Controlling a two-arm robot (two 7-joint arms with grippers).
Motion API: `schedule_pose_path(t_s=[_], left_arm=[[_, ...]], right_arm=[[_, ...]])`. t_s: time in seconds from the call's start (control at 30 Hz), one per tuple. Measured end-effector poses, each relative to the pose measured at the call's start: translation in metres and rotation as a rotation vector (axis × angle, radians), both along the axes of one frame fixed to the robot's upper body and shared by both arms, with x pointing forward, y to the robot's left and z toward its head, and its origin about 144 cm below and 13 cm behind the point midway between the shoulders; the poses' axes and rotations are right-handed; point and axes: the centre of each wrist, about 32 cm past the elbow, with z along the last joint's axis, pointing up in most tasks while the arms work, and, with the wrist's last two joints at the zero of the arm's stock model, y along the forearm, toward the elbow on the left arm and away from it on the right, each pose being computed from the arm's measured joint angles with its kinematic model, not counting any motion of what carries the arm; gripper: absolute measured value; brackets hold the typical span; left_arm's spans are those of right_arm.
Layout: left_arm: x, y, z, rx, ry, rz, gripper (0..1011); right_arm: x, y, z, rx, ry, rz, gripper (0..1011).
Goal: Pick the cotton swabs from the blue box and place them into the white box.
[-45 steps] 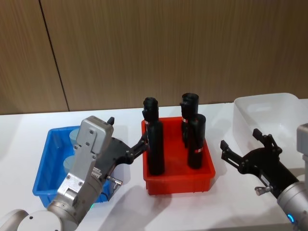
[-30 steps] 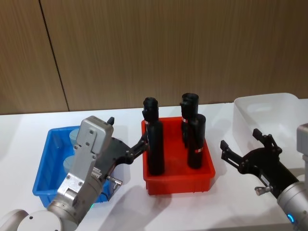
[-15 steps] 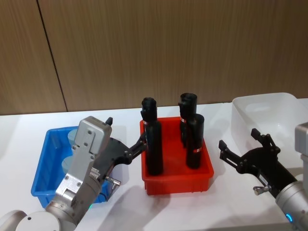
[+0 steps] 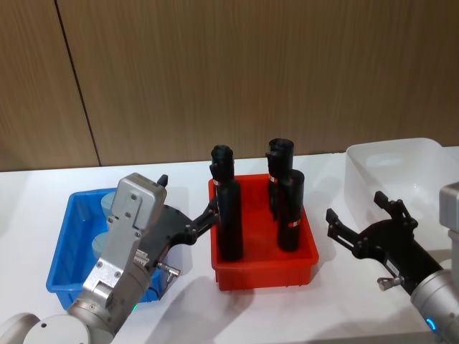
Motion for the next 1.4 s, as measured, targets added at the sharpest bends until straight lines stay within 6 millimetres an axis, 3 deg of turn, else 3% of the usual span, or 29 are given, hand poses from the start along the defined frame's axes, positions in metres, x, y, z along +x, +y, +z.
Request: schedule_pose_path(t_s=[0.87,1.4], left_arm=[[0.0,0.0,0.0,0.0,0.0,0.0,1004],[0.011,0.011,0.002,-0.025,0.063,0.018,1004]], right_arm=[[0.0,0.0,0.0,0.0,0.0,0.0,1002],[0.0,0.0,0.0,0.0,0.0,0.0,1002]])
